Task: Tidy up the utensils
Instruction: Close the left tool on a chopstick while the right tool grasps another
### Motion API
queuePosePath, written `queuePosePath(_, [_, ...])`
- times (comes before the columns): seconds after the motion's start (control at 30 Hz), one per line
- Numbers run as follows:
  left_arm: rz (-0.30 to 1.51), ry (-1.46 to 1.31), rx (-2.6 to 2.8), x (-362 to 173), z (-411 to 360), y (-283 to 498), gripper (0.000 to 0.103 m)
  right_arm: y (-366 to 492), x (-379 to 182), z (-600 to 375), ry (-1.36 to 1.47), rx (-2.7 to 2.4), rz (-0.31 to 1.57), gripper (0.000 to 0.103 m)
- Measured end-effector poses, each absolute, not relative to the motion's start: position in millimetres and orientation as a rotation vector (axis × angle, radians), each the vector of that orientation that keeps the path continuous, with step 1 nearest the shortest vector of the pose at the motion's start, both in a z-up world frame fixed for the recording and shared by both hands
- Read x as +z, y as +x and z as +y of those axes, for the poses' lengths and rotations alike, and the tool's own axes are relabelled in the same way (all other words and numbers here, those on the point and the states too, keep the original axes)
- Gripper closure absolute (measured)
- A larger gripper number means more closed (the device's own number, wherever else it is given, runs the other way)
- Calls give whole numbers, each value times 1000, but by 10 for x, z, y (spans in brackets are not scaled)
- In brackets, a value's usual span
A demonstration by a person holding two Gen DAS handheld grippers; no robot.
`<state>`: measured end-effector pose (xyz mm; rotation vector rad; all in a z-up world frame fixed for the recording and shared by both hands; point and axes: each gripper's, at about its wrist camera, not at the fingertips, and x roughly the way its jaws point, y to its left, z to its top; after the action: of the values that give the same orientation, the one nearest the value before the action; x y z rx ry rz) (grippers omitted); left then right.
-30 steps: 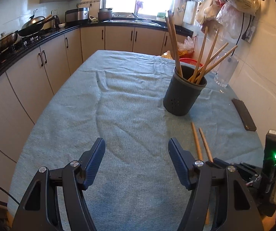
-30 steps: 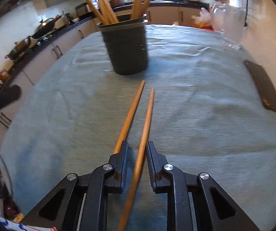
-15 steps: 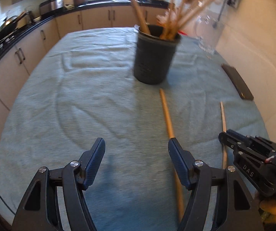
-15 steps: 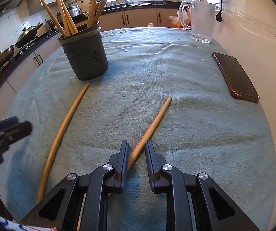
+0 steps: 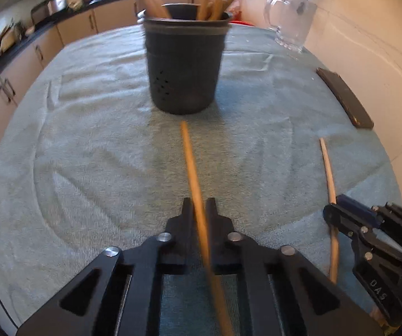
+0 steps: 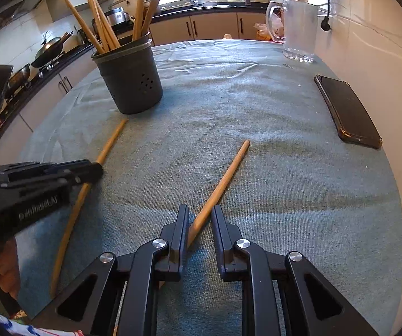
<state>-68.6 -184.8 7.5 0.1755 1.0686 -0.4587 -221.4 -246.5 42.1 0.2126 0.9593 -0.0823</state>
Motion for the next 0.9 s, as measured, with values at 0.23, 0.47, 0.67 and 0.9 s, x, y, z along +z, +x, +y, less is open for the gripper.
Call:
queuePosePath(0.23, [1154,32,-415,86,-1507,-662,96,-2209,423,-2393,158,47,1004,91])
queuePosePath(0.47, [1225,32,-446,100,-1521,-530,95,-2132,436,-2476,153,32,1085,89])
queuePosePath(0.67, [1236,135,-459,97,-1698,-390,79,-2003,436,-2559,198,34,1157,88])
queuePosePath(0.9, [1258,138,-464,89,-1775,-181,79,-1790,441,-2608,204,13,1207,88])
